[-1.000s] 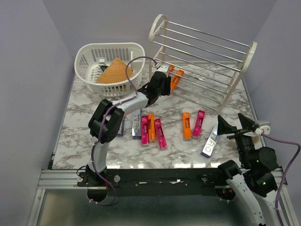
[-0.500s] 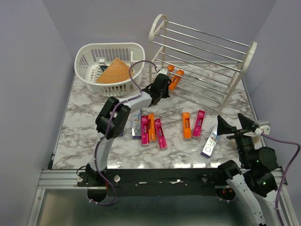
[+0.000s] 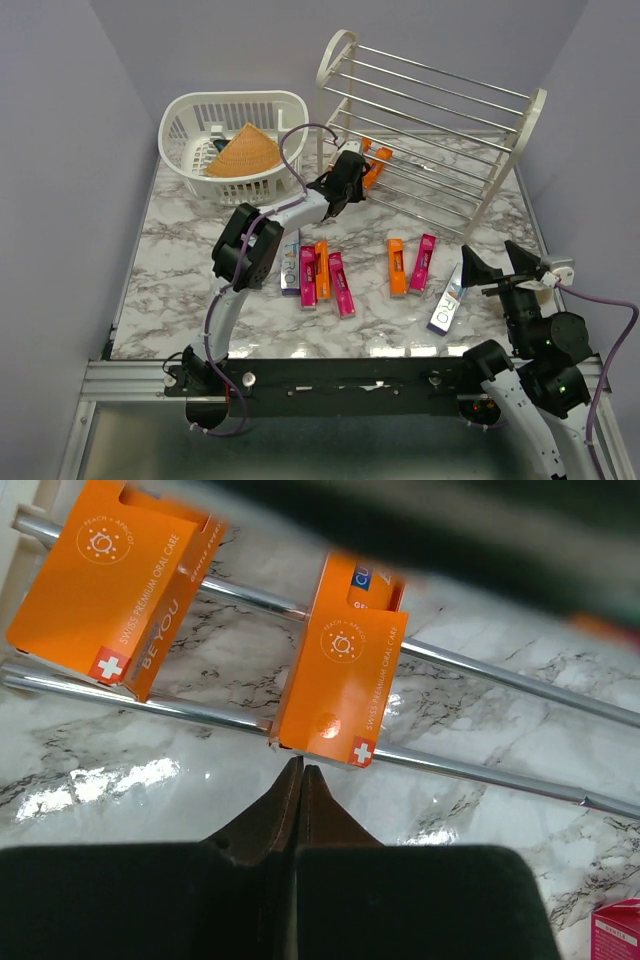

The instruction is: Place and organize the toothpastes onto the shelf

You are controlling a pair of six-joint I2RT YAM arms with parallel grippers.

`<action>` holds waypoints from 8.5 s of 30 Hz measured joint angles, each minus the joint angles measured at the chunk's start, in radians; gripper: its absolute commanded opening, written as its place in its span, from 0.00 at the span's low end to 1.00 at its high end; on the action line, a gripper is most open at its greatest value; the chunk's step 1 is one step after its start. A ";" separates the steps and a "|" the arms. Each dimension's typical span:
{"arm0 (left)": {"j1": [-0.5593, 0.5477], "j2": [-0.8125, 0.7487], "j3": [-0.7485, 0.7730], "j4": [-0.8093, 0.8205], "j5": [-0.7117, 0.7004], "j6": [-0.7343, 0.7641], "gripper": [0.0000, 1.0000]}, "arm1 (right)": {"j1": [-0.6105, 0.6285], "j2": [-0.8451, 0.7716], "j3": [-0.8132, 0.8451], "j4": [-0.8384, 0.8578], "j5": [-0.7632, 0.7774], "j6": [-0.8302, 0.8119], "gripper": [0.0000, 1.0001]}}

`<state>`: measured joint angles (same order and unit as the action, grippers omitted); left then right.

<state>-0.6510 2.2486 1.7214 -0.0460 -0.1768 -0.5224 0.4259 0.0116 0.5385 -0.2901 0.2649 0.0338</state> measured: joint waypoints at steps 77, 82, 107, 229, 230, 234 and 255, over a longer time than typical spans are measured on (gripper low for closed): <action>-0.615 -0.451 -0.488 -0.180 -0.467 -0.320 0.97 | 0.005 0.000 0.000 -0.003 0.010 -0.006 1.00; -0.643 -0.323 -0.379 -0.196 -0.488 -0.316 0.97 | 0.005 0.000 0.000 -0.004 0.011 -0.006 1.00; -0.644 -0.195 -0.386 -0.252 -0.570 -0.292 0.67 | 0.005 0.000 0.000 -0.004 0.011 -0.006 1.00; -0.164 -0.042 -0.100 0.172 -0.013 0.014 0.60 | 0.027 0.000 0.000 -0.005 0.012 -0.008 1.00; -0.164 -0.056 -0.114 0.177 -0.013 0.002 0.51 | 0.027 0.000 0.000 -0.005 0.012 -0.008 1.00; -0.164 -0.074 -0.127 0.184 -0.013 -0.041 0.33 | 0.028 0.000 0.000 -0.005 0.013 -0.008 1.00; -0.164 0.018 -0.015 0.115 0.018 -0.124 0.11 | 0.031 0.000 0.000 -0.005 0.016 -0.009 1.00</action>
<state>-0.8154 2.2669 1.7065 0.0689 -0.1585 -0.6468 0.4572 0.0116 0.5388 -0.2947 0.2813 0.0250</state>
